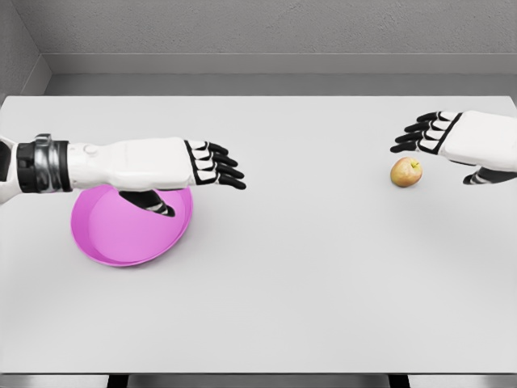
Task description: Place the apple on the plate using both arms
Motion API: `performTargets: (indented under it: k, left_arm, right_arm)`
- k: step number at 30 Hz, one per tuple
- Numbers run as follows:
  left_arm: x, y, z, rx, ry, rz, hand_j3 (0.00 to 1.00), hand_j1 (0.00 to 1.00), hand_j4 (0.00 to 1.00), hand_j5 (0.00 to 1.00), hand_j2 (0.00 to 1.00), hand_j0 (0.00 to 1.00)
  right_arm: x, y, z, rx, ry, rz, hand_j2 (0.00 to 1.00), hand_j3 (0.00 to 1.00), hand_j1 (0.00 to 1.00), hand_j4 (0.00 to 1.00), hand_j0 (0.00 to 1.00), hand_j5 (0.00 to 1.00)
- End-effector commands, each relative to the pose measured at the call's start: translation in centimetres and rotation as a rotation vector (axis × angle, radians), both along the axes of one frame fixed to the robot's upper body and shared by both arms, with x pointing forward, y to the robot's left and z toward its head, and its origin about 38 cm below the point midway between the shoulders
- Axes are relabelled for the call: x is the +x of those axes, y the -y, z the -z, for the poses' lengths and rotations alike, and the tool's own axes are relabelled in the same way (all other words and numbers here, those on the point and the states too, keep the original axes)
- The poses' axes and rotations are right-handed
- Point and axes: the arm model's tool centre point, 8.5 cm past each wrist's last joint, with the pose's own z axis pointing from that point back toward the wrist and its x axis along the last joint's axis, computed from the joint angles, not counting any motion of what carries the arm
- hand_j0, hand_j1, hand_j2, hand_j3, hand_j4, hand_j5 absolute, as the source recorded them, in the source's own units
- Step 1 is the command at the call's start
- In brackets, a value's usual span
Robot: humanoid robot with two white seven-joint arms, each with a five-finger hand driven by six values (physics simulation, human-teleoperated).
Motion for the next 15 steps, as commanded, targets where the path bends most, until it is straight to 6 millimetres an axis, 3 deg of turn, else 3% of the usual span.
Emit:
performTargets:
  k: [1,6,12,15]
  left_arm:
    - [0.0,-0.2,0.0,0.020,-0.006,-0.003,1.00,1.00,1.00,1.00,1.00,1.00]
    - [0.1,-1.0,-0.7,0.030,0.010,-0.019,1.00,1.00,1.00,1.00,1.00,1.00]
    - [0.1,-1.1,-0.7,0.030,0.009,-0.021,1.00,1.00,1.00,1.00,1.00,1.00]
    - [0.1,-1.1,-0.7,0.031,0.009,-0.021,1.00,1.00,1.00,1.00,1.00,1.00]
  right_arm:
    - [0.0,0.0,-0.2,0.002,-0.001,0.002,1.00,1.00,1.00,1.00,1.00,1.00]
    - [0.3,-1.0,-0.3,0.045,0.021,-0.029,1.00,1.00,1.00,1.00,1.00,1.00]
    - [0.5,0.0,0.6,0.091,-0.057,0.001,1.00,1.00,1.00,1.00,1.00,1.00]
    - [1.1,1.7,1.2,0.221,-0.155,0.051,1.00,1.00,1.00,1.00,1.00,1.00]
